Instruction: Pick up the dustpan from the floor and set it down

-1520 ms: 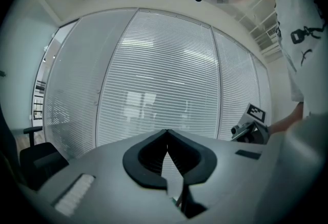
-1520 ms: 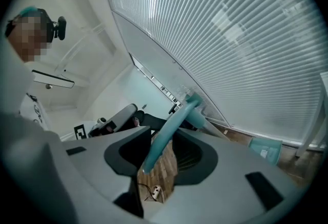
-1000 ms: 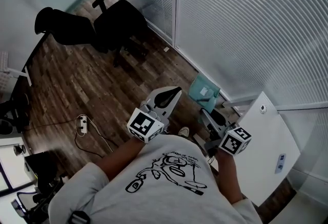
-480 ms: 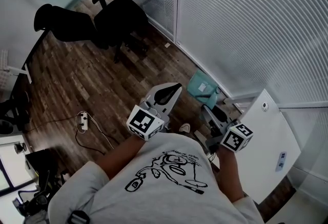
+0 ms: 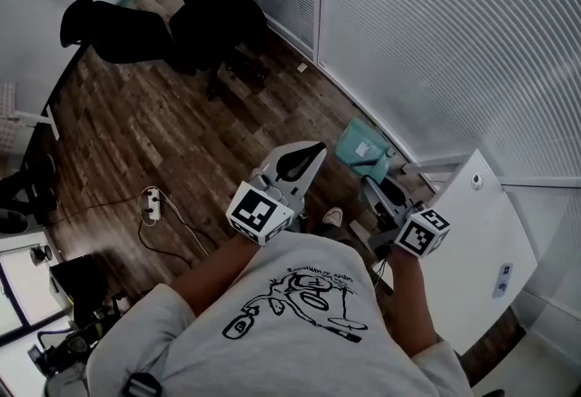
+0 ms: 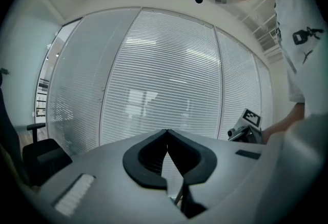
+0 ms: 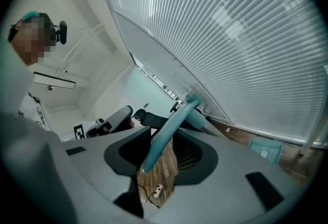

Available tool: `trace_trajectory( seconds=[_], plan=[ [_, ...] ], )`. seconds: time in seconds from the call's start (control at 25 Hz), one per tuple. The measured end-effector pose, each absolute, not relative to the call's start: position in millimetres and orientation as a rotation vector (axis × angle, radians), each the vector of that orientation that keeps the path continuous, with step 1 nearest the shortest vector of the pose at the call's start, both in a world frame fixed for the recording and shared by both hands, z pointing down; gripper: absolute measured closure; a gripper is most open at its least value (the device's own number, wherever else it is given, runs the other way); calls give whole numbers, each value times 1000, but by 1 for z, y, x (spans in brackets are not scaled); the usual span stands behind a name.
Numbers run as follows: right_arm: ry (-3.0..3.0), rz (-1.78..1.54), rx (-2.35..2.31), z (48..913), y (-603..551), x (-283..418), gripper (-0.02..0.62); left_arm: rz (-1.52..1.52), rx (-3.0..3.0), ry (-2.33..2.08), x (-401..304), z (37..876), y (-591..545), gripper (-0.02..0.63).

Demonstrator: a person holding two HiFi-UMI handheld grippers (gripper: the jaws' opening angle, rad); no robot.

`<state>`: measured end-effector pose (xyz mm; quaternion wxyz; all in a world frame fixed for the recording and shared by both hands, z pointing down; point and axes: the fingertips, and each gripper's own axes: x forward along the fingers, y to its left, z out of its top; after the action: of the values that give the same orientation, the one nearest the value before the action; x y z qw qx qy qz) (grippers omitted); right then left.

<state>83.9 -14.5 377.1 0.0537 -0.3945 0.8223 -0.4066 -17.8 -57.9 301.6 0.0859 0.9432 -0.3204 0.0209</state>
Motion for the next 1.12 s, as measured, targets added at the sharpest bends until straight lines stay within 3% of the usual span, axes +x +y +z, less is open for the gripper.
trace_trajectory(
  seconds=[1.12],
  plan=[
    [2474,-1303,-1188,441,-15,70,474,79,2772,-899,-6,331,-46,604]
  ],
)
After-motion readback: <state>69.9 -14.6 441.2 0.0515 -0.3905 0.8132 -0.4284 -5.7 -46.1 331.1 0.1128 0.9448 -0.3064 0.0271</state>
